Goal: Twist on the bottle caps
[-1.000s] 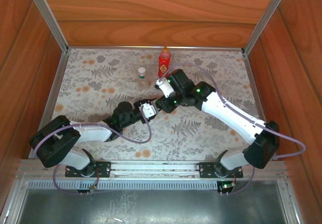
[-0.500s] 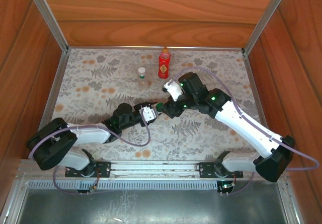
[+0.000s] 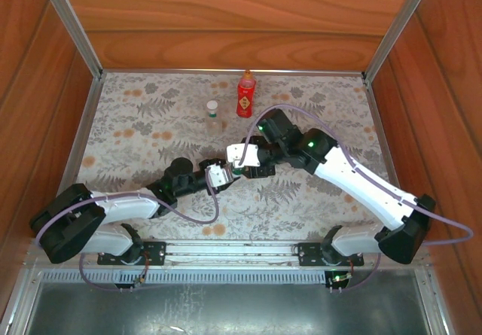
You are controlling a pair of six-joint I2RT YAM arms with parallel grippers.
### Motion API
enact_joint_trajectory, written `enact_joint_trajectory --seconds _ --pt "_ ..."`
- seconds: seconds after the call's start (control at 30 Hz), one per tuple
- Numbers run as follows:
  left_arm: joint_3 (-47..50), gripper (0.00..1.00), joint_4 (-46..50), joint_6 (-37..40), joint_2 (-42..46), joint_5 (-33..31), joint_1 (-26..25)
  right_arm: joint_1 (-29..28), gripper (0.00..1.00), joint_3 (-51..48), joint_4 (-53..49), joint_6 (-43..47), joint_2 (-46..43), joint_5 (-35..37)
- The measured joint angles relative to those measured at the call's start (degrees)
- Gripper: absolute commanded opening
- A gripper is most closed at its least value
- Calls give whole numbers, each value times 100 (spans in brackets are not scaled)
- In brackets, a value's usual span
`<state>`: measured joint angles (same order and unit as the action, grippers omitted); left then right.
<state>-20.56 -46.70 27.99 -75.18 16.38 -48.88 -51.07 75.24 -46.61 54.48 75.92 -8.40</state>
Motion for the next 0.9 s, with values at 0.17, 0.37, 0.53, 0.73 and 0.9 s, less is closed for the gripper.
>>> enact_joint_trajectory --seconds 0.17,0.37,0.53,0.73,0.9 --pt "0 52 11 -2 26 2 0 -81 63 24 -208 293 289 -17" --pt "0 52 44 -42 76 4 0 -109 57 24 -278 400 389 24" --pt "0 52 57 -76 96 11 0 -109 51 22 -238 415 424 127" --pt "0 52 81 -81 103 33 0 -109 38 22 -225 411 433 173" --pt "0 52 114 -81 103 22 0 -109 20 -39 -157 310 426 168"
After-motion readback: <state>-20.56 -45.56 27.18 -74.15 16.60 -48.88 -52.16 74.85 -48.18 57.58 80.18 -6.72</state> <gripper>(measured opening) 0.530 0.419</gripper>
